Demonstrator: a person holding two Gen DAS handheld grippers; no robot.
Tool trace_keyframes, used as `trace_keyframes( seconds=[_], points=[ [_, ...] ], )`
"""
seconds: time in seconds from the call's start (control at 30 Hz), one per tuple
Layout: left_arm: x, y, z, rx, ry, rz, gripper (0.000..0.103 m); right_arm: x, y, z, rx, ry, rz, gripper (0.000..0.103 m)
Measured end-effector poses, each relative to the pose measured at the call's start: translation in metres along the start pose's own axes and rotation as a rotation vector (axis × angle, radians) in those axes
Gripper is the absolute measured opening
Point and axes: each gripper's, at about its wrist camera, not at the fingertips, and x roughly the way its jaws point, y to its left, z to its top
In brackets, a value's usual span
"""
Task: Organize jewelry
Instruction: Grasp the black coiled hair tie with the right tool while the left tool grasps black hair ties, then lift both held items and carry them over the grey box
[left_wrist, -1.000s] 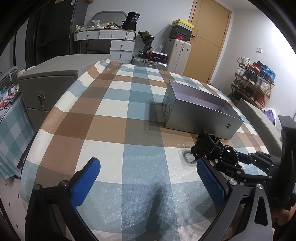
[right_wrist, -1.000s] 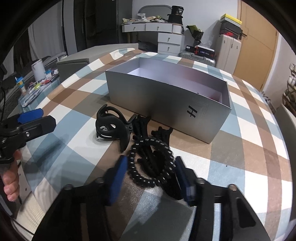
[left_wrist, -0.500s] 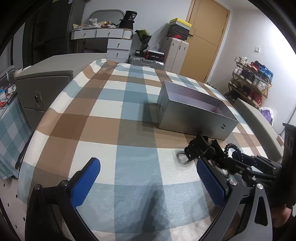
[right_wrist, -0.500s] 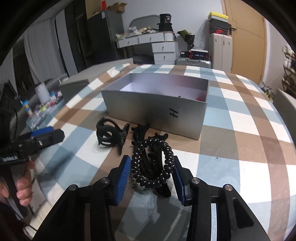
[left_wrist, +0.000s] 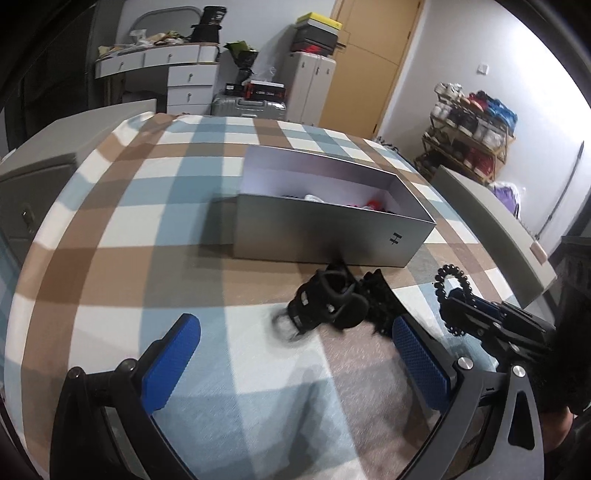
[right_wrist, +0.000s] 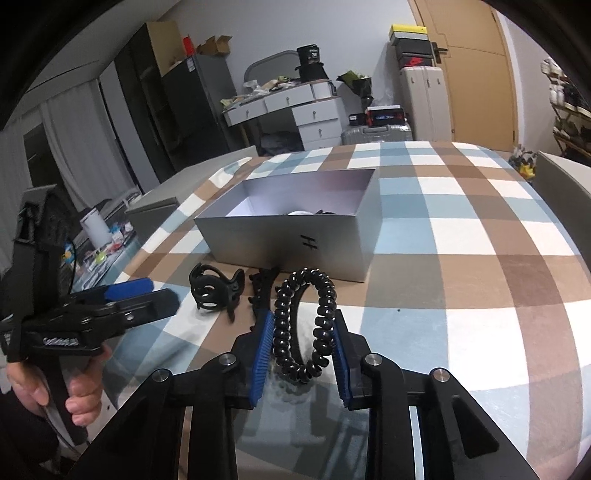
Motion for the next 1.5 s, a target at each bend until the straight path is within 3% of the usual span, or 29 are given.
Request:
trace_keyframes(
  seconds=[0.1,0.43,0.67,0.8,0.93,0.97,1.03,1.5],
  points=[
    [0.010,-0.003,0.005,0.016,0.021,0.014,0.101,-0.005,-0.005,-0.002,0.013,-0.011,0.007,0.029],
    [0.022,-0.001,0.009,-0.015,0.042,-0.071,0.101,-0.025,-0.015,-0.002,0.030,-0.080,-0.006,0.029],
    [0.021,-0.008,0.010,0.009,0.032,-0.053,0.100,-0.031,-0.014,-0.002,0.009,-0.111,-0.008,0.028],
    [0.024,-0.011,0.012,0.030,0.055,-0.053,0.083,-0.032,-0.013,-0.002,0.002,-0.122,-0.001,0.028],
    [0.027,-0.011,0.012,0.026,0.080,-0.057,0.078,-0.034,-0.013,-0.003,-0.001,-0.124,0.005,0.028],
    [0.027,-0.011,0.011,0.026,0.084,-0.057,0.073,-0.033,-0.014,-0.003,0.002,-0.123,0.008,0.028],
    [0.029,-0.012,0.011,0.032,0.103,-0.067,0.053,-0.034,-0.018,-0.003,0.033,-0.119,0.030,0.028],
    [0.012,-0.009,0.013,0.033,0.082,-0.073,0.053,-0.037,-0.017,-0.001,0.033,-0.124,0.040,0.028]
  ],
)
